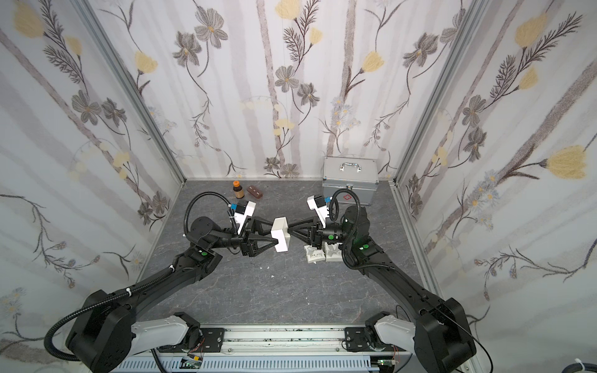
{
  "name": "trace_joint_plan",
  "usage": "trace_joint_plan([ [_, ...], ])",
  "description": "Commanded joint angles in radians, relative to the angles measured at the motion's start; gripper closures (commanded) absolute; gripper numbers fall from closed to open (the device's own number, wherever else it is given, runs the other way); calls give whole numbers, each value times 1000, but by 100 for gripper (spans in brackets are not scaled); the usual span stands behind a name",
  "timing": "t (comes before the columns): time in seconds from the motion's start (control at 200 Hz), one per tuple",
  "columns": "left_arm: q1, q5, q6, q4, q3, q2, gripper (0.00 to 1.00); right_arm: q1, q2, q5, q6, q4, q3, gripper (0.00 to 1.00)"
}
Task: Take the necklace out of the lift-off lid jewelry box
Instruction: Place the jewelry box at the center of the board.
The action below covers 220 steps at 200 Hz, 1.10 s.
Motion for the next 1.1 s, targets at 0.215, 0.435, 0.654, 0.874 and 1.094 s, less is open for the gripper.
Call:
trace_joint_plan([
  [0.215, 1, 30, -21, 52, 6, 1, 31, 18, 16, -1, -47, -33, 28, 83],
  [0.435, 1, 27, -15, 52, 0, 3, 31, 32, 22, -2, -66, -61, 37, 95],
  [0.654, 1, 19, 6, 32, -11, -1, 22, 35, 15, 48, -90, -109, 43, 100],
  [0.874, 10, -148, 152, -159, -35, -79, 7, 34, -23, 264, -211, -375, 87, 100],
  [1.094, 18, -473, 351, -460, -56, -213, 5, 52, 2, 614, -290, -647, 130, 100],
])
